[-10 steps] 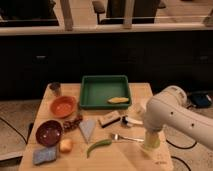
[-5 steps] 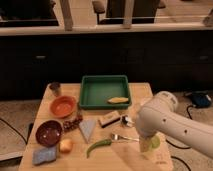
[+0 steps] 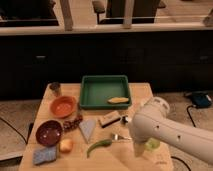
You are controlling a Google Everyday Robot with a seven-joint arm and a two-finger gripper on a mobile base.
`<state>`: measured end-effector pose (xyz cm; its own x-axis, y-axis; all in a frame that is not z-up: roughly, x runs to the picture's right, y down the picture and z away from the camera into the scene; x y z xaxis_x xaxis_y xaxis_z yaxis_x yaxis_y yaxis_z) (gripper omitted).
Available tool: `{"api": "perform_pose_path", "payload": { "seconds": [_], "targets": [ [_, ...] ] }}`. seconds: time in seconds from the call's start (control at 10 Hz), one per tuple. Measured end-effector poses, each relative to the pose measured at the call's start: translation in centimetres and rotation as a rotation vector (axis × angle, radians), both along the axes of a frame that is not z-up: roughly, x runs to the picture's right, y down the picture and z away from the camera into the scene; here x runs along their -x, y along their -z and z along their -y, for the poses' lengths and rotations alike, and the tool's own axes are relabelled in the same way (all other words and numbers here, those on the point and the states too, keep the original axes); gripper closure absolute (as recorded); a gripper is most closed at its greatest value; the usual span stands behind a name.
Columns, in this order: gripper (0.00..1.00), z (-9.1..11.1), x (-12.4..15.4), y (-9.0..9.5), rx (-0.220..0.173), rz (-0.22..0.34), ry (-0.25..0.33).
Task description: Place pepper in red bowl
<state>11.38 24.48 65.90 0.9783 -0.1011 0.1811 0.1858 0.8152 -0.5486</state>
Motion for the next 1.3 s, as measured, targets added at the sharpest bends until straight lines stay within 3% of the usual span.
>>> {"api": "perform_pose_path", "payload": {
  "seconds": [0.5,0.7,1.3],
  "targets": [
    [0.2,-1.5,1.5,-1.0,0.012,0.028,-0.01],
    [0.2,-2.5,3.4,-2.1,0.024,0.043,-0.012],
    [0.2,-4.5,5.1,-4.1,0.047,0.077,-0.013]
  ]
}}
